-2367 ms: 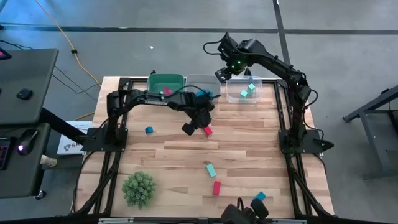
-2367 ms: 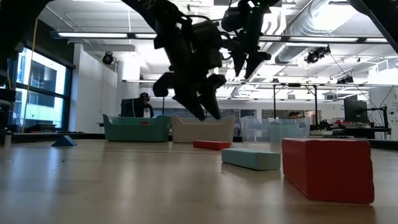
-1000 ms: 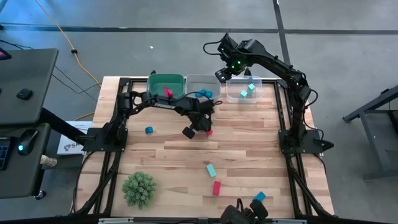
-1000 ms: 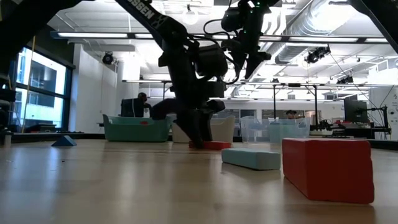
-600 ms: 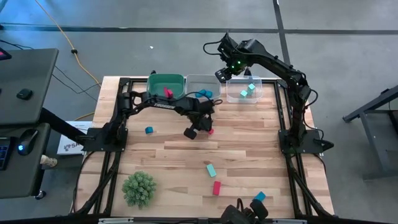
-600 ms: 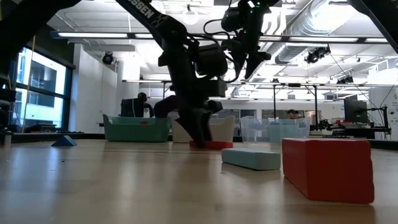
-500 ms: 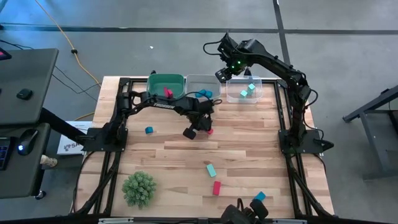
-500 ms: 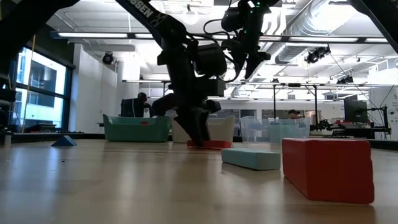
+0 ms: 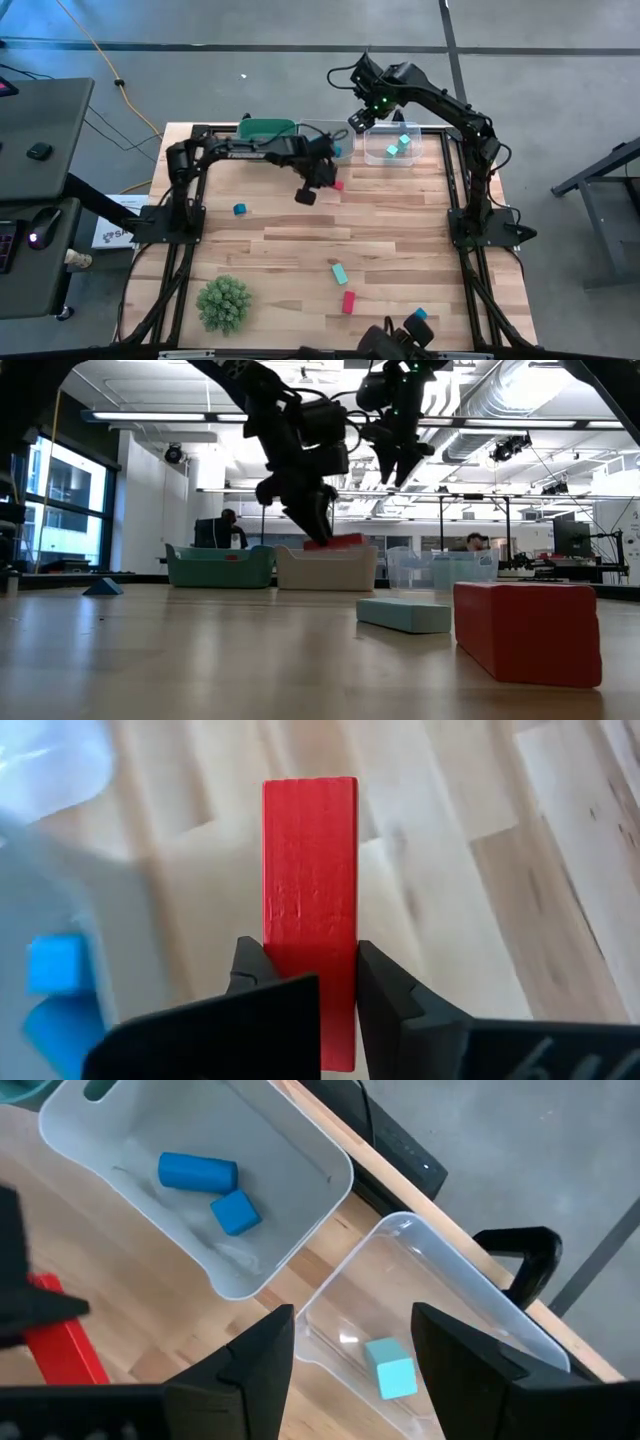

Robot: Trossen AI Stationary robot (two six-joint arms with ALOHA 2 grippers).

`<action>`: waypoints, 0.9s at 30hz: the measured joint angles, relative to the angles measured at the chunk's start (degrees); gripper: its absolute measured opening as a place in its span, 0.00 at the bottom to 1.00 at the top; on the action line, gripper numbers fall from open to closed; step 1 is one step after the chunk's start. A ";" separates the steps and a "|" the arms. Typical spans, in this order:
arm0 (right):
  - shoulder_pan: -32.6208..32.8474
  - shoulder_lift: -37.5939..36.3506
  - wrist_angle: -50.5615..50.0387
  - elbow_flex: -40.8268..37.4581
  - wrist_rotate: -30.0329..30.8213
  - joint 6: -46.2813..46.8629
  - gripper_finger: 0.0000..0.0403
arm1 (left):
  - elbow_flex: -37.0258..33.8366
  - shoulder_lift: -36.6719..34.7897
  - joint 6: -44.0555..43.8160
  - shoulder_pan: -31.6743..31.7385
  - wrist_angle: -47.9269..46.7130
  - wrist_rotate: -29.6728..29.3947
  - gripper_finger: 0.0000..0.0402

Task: Sort & place blocks by color
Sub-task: Put the red block into the green bin

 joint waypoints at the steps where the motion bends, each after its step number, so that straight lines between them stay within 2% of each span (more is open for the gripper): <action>1: -0.22 0.00 0.00 0.00 -0.01 -0.09 0.48 | 0.00 -0.76 -0.51 0.75 -0.46 -0.07 0.00; 8: -1.59 -0.28 -0.02 0.23 -0.04 -3.64 0.48 | 0.01 -4.95 -3.68 6.37 -0.42 -1.89 0.00; 15: -3.71 -0.31 0.09 0.55 -0.08 -7.55 0.48 | 0.06 -8.57 -4.88 12.51 -0.92 -7.70 0.00; 19: -5.15 -0.28 0.03 0.55 -0.08 -8.99 0.48 | 0.07 -9.80 -7.89 16.77 -3.36 -7.88 0.00; 23: -6.72 -0.28 -0.02 0.55 -0.10 -10.25 0.48 | 0.07 -9.72 -13.52 21.22 -6.93 -8.45 0.00; 27: -8.08 -0.28 0.16 0.55 -0.21 -11.72 0.48 | -0.22 -9.67 -23.04 23.84 -8.21 -8.72 0.00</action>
